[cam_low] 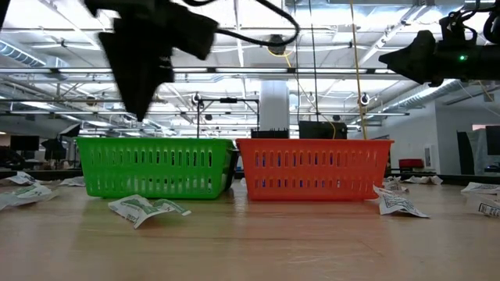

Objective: Pick & Place First Aid Supplies
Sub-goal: Put the bandage into the green bin

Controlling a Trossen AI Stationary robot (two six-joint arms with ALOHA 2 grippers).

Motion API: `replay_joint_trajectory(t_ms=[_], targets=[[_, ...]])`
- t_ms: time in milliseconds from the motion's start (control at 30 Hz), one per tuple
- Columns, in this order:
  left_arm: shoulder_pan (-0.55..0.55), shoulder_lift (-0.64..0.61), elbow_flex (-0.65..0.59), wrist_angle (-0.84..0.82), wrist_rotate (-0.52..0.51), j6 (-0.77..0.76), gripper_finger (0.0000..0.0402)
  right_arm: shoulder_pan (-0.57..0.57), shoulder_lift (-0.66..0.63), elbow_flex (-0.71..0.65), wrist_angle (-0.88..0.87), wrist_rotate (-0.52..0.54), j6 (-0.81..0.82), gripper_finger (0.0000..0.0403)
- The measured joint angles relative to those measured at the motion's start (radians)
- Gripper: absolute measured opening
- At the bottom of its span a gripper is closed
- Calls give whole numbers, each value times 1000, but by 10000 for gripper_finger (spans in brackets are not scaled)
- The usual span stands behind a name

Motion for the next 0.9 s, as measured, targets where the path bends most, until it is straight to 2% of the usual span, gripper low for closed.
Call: replay_joint_trajectory(t_ms=[367,667,900], targets=[[-82,-176,-223,9,15,-124,202,0,0,0,0,0,0,263],[-163,-334,-435,15,110,-224,202,0,0,0,0,0,0,263],[-246,-440,-556,18,139,-312,202,0,0,0,0,0,0,263]])
